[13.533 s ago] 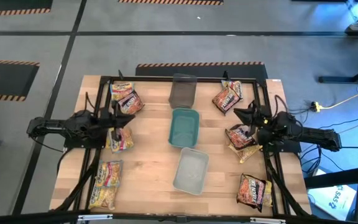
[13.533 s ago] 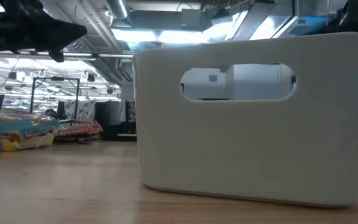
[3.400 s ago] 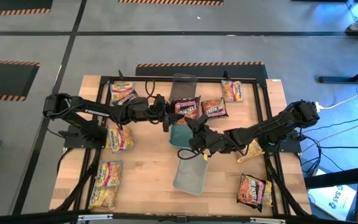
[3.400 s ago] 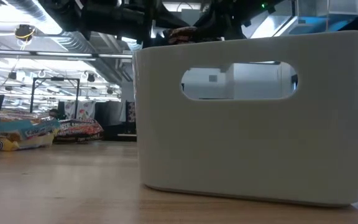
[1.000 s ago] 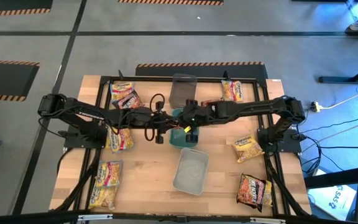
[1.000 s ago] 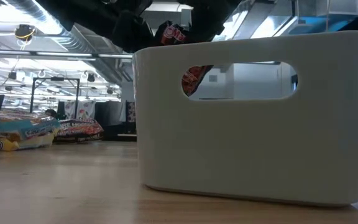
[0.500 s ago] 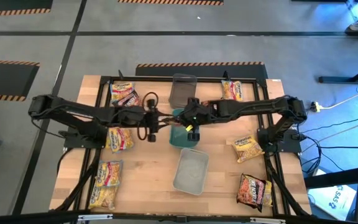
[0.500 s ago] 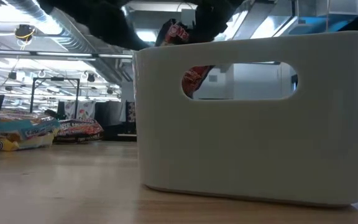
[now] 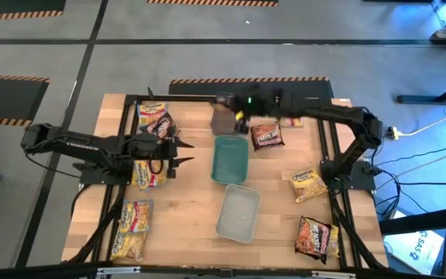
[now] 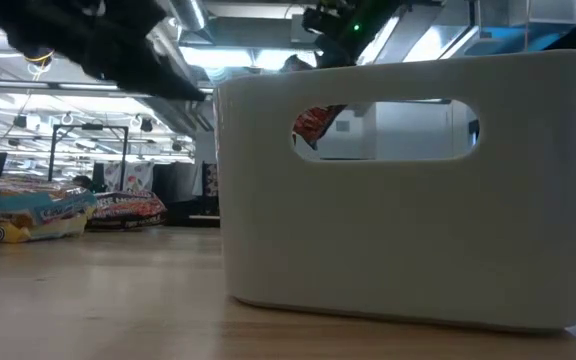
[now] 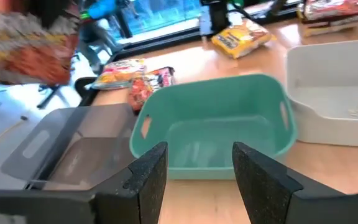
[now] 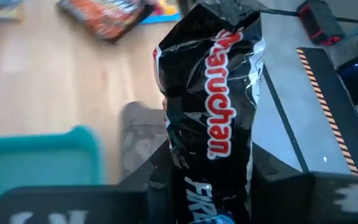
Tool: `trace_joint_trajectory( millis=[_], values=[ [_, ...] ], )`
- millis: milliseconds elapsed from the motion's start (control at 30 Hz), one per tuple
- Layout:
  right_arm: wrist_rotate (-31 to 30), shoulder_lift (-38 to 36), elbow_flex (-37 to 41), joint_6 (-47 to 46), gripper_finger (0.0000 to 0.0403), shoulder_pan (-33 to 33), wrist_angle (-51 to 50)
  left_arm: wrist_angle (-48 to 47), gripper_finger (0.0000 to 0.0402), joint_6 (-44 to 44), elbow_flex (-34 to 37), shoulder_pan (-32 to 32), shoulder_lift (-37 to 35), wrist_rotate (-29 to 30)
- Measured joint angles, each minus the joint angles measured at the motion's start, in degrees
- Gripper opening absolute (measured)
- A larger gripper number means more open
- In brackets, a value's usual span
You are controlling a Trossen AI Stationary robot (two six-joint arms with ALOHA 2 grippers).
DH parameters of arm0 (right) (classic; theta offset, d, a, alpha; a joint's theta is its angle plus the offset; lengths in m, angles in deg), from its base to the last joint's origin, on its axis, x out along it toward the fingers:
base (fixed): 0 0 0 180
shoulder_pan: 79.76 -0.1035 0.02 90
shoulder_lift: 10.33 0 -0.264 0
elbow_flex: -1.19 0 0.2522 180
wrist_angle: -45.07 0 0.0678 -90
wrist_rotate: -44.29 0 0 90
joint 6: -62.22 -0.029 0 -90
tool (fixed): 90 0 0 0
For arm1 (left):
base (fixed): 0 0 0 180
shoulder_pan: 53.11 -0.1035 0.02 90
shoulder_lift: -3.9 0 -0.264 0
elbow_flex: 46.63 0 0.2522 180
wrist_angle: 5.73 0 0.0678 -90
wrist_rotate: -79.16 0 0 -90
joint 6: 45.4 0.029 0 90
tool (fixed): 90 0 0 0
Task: Sort Maruchan noodles
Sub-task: Put the black noodle pack into the black bin
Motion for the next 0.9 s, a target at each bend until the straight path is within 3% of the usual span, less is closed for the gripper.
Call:
trace_joint_trajectory(
  millis=[200,467,633,900],
  values=[
    [6.4,6.1,-11.9,0.4,0.0085,7.9,-5.0,5.5,0.0175,-1.6,4.4,-3.5,0.0,0.0],
    [11.9,19.3,-32.9,0.4,0.0085,13.1,-26.1,5.5,0.0175,-3.3,4.5,-4.4,0.0,-1.4],
    [16.2,23.9,-34.4,1.5,0.0085,14.6,-27.8,5.4,0.0175,-3.3,4.5,-4.4,0.0,-1.4],
    [16.9,28.5,-34.4,3.3,0.0085,15.1,-26.9,5.4,0.0175,-2.8,4.5,-4.4,0.0,-1.3]
  ],
)
